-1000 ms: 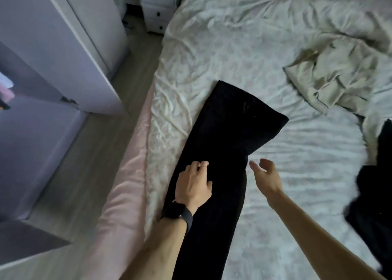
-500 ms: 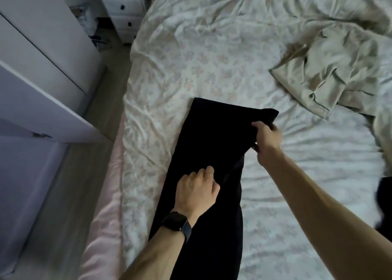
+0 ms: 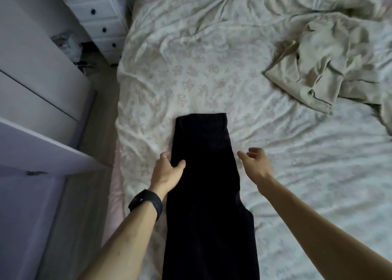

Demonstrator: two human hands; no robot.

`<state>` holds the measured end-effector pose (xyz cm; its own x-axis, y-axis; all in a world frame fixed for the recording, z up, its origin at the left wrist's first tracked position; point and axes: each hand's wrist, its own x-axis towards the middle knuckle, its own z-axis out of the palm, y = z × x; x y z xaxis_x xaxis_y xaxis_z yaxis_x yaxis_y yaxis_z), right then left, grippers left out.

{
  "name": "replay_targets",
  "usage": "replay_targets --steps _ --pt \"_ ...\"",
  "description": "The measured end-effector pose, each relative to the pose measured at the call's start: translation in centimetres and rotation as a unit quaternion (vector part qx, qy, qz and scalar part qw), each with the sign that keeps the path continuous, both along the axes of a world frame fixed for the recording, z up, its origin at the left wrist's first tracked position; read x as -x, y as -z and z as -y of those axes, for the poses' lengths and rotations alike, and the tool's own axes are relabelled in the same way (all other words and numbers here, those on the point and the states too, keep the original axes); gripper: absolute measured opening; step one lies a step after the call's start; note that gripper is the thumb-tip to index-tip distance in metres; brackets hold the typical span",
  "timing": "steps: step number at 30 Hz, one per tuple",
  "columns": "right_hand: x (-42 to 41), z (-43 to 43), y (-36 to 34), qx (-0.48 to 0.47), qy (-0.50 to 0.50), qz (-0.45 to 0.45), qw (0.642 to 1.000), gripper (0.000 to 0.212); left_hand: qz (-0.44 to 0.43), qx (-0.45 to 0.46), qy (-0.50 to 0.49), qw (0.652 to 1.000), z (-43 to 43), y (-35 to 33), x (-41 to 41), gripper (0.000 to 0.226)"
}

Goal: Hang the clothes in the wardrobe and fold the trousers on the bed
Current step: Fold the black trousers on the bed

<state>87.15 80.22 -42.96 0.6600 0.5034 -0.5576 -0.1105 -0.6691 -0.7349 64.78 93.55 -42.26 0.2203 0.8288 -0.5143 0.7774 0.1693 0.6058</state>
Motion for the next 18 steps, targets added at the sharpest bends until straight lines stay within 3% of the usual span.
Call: replay_targets --steps 6,9,13,15,18 --pt "-1.2 -4.8 1.2 -0.043 -0.076 -0.063 0.994 0.068 0.05 0.036 -0.038 0.997 -5.8 2.9 -3.6 0.068" --pt "-1.8 -7.9 1.2 -0.028 -0.109 -0.073 0.991 0.079 0.135 0.046 -0.08 0.987 -7.3 3.5 -4.5 0.065" --pt "-4.1 -10.4 1.6 0.027 -0.145 0.06 0.987 0.039 0.224 0.104 -0.074 0.966 -8.5 2.5 -6.2 0.047" --pt "-4.9 -10.7 1.2 0.039 -0.147 0.131 0.98 0.032 0.236 0.125 -0.045 0.962 -9.2 1.8 -7.1 0.048" --pt "-5.7 -10.4 0.5 -0.009 -0.1 0.18 0.979 0.025 0.18 0.034 0.002 0.983 -10.3 0.8 -9.3 0.013"
